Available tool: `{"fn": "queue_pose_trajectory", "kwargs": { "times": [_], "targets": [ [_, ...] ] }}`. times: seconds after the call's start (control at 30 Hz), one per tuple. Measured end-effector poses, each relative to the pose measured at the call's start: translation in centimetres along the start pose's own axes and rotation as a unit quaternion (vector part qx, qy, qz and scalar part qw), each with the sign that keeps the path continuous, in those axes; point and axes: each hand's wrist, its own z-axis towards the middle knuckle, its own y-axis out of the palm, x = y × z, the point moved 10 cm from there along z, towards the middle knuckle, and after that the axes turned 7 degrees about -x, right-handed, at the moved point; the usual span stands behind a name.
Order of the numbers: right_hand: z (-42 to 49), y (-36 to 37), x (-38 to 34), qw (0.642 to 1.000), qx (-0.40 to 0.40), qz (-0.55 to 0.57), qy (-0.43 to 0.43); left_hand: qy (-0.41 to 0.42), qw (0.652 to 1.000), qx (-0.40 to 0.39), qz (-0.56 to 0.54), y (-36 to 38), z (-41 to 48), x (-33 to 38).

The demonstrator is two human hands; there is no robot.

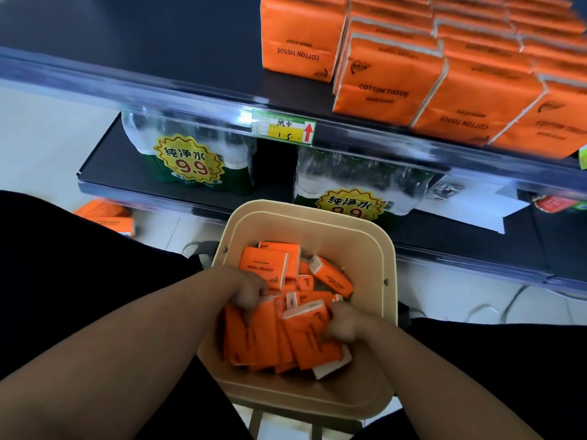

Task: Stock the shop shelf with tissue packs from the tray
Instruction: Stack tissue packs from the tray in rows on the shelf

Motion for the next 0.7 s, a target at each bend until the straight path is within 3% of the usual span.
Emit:
{"fn": "queue_pose_trajectory", "kwargs": {
  "times": [0.23,0.5,0.6,0.7],
  "targets": [
    [-2.1,-3.7,-1.3,0.996,0.067,0.038,-0.041,0.066,0.978,0.051,-0.193,-1.7,-0.7,0.0],
    [-10.2,-12.0,-7.0,0.965,0.195,0.046,-0.167,0.240,0.873,0.120,-0.408,-7.3,-7.0,2.2],
    [-14.7,-14.6,-9.4,0.944,0.237,0.045,-0.227,0.305,0.832,0.141,-0.441,-10.0,-11.0,3.0],
    [-19.4,-16.3,-11.9,0.915,0.282,0.024,-0.286,0.337,0.813,0.206,-0.427,-12.7,-15.3,2.8]
  ]
}}
